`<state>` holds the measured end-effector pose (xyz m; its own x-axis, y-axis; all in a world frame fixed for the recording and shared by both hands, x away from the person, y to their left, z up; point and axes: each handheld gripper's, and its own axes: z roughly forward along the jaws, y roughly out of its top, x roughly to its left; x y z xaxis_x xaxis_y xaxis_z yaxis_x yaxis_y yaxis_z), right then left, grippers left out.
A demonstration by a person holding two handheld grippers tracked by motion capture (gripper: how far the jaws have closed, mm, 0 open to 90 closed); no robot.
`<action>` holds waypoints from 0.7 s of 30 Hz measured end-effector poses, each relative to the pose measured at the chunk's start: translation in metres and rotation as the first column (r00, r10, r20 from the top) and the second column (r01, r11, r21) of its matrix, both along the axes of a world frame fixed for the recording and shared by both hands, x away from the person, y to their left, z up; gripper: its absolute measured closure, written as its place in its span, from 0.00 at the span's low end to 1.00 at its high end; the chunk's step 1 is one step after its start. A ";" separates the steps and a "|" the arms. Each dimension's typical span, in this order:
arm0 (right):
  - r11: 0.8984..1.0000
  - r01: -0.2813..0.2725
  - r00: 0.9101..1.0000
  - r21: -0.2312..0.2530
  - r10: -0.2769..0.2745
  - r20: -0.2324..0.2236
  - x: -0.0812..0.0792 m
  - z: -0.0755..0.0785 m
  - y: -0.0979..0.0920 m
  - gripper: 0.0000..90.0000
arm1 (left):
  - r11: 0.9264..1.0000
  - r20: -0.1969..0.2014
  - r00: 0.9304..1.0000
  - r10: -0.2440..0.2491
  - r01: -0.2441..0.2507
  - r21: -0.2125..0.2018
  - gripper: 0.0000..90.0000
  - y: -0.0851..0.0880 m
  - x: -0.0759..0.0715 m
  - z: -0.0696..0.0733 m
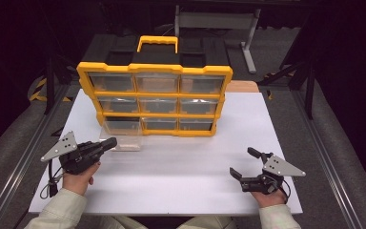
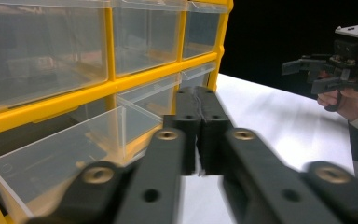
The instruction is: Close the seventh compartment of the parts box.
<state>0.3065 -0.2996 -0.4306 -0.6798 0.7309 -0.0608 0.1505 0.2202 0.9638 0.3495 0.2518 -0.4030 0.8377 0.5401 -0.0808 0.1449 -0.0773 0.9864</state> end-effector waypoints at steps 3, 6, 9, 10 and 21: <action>1.000 -0.003 1.000 0.005 0.003 -0.004 0.000 0.000 0.000 0.05 | 0.999 -0.026 0.999 -0.022 0.023 0.035 0.99 -0.003 0.003 0.000; 1.000 -0.005 1.000 0.008 0.005 -0.006 0.000 0.000 0.000 0.05 | 0.998 -0.052 0.998 -0.037 0.040 0.054 0.99 -0.005 0.005 -0.002; 1.000 -0.004 1.000 0.008 0.004 -0.006 0.001 -0.001 0.000 0.05 | 0.997 -0.070 0.997 -0.045 0.049 0.064 0.99 -0.006 0.007 -0.006; 1.000 -0.004 1.000 0.010 0.004 -0.007 0.001 -0.001 -0.001 0.05 | 0.996 -0.084 0.995 -0.050 0.056 0.068 0.99 -0.007 0.008 -0.009; 1.000 -0.008 1.000 0.017 0.009 -0.014 0.001 -0.001 -0.001 0.05 | 0.994 -0.166 0.985 -0.053 0.069 0.090 0.99 -0.007 0.013 -0.031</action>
